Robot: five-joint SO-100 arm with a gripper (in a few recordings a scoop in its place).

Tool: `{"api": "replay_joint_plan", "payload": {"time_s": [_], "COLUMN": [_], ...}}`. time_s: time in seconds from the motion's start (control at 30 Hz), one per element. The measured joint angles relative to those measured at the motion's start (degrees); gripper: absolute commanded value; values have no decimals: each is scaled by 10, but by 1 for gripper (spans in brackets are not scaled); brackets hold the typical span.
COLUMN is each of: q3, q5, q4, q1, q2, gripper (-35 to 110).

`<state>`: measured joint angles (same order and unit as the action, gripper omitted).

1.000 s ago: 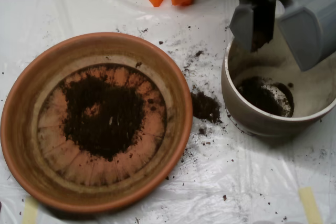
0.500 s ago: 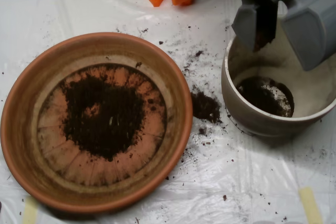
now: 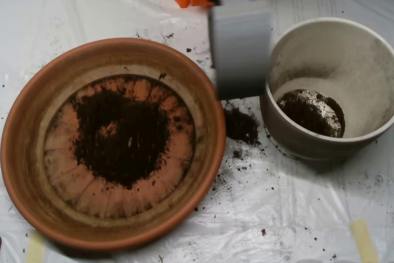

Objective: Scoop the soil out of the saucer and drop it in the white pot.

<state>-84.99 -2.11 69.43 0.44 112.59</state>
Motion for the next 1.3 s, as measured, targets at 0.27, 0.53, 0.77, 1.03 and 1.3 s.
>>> {"api": "replay_joint_plan", "payload": {"time_s": [0.27, 0.53, 0.77, 1.03, 1.3], "q3": [-135, -299, -305, -284, -218], "q5": [-16, -2, 9, 12, -4], "q4": [-77, -182, -200, -195, -165], "q1": [164, 251, 288, 348, 389], "q2": [1, -29, -167, -227, -302], "gripper": [32, 33, 36, 35, 27]}}
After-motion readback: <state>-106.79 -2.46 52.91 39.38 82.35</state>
